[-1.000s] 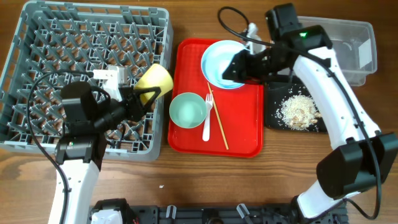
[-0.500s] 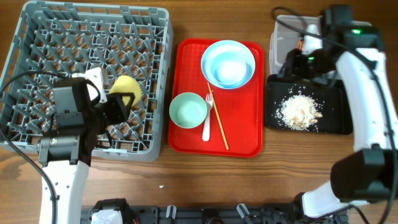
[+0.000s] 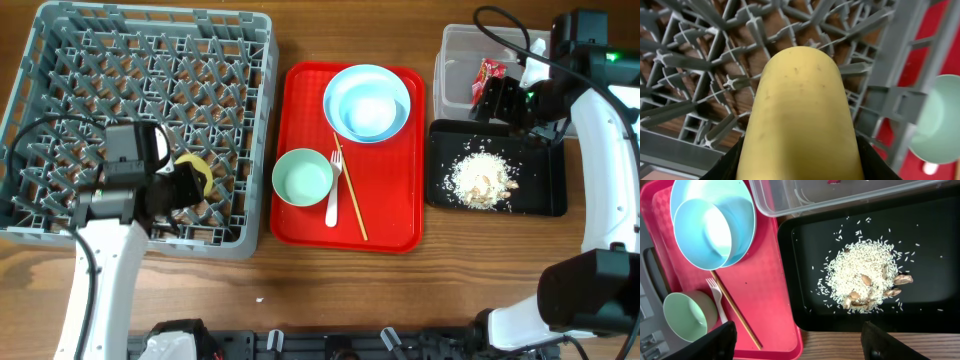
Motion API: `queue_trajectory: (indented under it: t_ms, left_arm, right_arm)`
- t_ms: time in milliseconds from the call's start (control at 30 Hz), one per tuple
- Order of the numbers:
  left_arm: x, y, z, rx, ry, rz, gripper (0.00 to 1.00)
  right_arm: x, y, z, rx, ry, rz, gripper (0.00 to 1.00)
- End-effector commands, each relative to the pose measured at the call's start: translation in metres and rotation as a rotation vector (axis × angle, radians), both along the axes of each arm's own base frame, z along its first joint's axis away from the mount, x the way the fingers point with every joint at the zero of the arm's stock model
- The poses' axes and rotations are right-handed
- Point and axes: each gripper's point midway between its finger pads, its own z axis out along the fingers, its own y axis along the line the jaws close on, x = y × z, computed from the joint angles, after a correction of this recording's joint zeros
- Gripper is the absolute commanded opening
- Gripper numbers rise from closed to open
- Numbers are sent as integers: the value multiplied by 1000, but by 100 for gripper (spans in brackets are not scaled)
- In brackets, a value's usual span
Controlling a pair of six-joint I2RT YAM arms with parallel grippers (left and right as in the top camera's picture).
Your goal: Sort waste into correct bins and load items into the dishwasher rack
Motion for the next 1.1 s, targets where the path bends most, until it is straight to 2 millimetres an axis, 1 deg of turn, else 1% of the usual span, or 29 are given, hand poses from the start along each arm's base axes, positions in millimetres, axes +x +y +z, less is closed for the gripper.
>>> queue_trajectory:
  t_ms: [0, 33, 133, 200, 233, 300, 333, 367, 433, 500, 533, 567, 667, 700, 767, 833, 867, 933, 1000, 1067]
  left_arm:
    - [5, 8, -9, 33, 39, 18, 4]
    - [6, 8, -13, 32, 52, 17, 6]
    - [6, 8, -24, 30, 92, 17, 29]
    - [6, 8, -30, 28, 114, 16, 38]
    - [7, 8, -33, 28, 125, 16, 45]
    - [8, 8, -38, 27, 139, 16, 50]
    - [9, 9, -40, 26, 142, 16, 59]
    - [11, 9, -41, 27, 140, 16, 64]
    - [17, 9, -39, 28, 115, 16, 68]
    - [23, 9, -32, 27, 80, 15, 88]
    - [27, 9, -24, 28, 57, 16, 96]
    - [30, 9, -19, 29, 40, 16, 100]
    - [42, 7, 6, 17, -33, 9, 100]
    - [47, 4, 17, 2, -67, 2, 100]
    - [54, -8, 37, -58, -130, -31, 100]
    - [58, -27, 51, -149, -180, -63, 100]
    - [59, -37, 56, -189, -194, -79, 100]
    - [58, -56, 58, -221, -197, -134, 100]
    - [56, -71, 55, -210, -185, -178, 100]
    - [54, -88, 50, -179, -170, -230, 100]
  right_arm:
    - [-1, -3, 5, -22, -11, 1, 80]
    - [-1, -3, 5, -22, -11, 1, 80]
    - [-1, -3, 5, -22, -11, 2, 80]
    - [-1, -3, 5, -22, -10, 2, 80]
    - [-2, -3, 5, -22, -10, 2, 80]
    - [-2, -3, 5, -22, -9, 2, 80]
    - [-2, -3, 5, -22, -9, 2, 80]
    - [-2, -3, 5, -22, -9, 2, 80]
    - [-2, -3, 5, -22, -7, 2, 80]
    - [-3, -3, 5, -21, -6, 2, 81]
    - [-3, -3, 5, -21, -5, 2, 81]
    - [-3, -3, 5, -21, -4, 2, 81]
    - [-3, -3, 5, -21, -3, 2, 81]
    - [-3, -3, 5, -21, -3, 2, 81]
    - [-3, -3, 5, -21, -2, 2, 81]
    - [-3, -3, 5, -21, -2, 1, 81]
    - [-3, -3, 5, -21, -2, 1, 81]
    - [-3, -3, 5, -21, -3, 1, 82]
    - [-3, -3, 5, -21, -3, 1, 85]
    - [-3, -3, 5, -21, -4, 2, 86]
